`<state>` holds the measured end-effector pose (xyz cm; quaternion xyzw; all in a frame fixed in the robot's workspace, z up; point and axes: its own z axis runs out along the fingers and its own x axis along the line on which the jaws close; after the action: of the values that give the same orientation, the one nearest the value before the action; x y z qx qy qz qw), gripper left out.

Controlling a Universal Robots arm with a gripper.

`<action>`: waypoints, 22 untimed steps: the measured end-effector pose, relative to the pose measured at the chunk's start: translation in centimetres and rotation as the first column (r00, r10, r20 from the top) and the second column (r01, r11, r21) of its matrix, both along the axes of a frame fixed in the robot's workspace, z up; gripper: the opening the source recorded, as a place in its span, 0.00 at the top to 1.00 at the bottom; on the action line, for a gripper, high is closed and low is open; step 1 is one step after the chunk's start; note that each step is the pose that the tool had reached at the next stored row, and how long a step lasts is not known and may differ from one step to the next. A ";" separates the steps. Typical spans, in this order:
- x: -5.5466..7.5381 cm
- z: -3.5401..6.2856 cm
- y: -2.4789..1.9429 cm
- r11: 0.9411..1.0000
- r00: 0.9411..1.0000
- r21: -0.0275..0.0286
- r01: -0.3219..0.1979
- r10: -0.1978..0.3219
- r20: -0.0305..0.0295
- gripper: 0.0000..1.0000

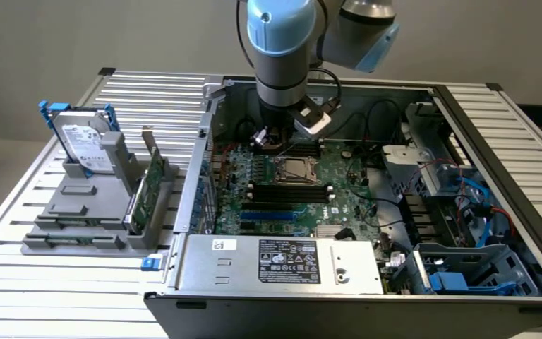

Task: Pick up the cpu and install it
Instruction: 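Install the first cpu locking lever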

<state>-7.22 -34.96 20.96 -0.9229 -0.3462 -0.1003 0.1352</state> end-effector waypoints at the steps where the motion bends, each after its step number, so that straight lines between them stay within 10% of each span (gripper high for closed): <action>1: 0.0 0.00 0.00 1.000 1.000 0.000 0.000 0.000 0.000 0.89; 22: 0.3 -0.18 -0.06 1.000 1.000 0.000 -0.012 0.012 0.000 0.89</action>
<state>-6.87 -35.02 20.78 -0.9208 -0.3519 -0.0994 0.1358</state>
